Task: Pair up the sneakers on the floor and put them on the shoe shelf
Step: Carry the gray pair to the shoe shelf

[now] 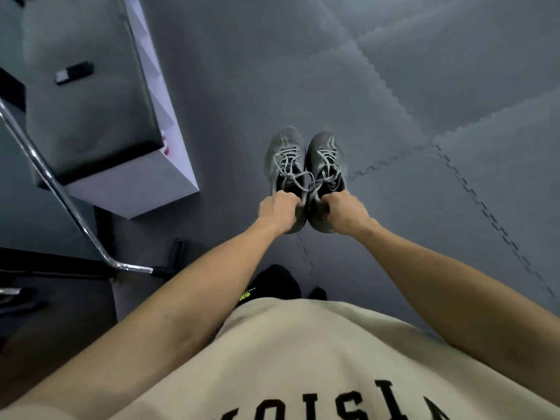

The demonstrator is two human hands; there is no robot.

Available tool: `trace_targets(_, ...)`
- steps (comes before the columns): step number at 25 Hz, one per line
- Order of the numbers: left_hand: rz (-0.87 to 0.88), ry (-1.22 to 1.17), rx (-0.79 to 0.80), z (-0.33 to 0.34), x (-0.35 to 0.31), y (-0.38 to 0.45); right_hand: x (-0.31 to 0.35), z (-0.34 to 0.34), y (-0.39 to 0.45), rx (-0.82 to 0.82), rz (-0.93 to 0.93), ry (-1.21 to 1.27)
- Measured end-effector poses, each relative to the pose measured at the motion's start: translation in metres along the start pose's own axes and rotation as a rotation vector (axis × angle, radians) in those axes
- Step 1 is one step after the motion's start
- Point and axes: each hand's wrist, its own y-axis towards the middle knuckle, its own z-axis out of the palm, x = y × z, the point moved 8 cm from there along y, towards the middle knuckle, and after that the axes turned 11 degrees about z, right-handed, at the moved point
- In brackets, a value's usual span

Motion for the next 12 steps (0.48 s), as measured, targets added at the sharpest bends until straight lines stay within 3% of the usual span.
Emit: trace_targets(12, 0.015, 0.039, -0.023, -0.17, 0.113, 0.297, 0.066, -0.158, 0.319, -0.052, 0.021, 0.005)
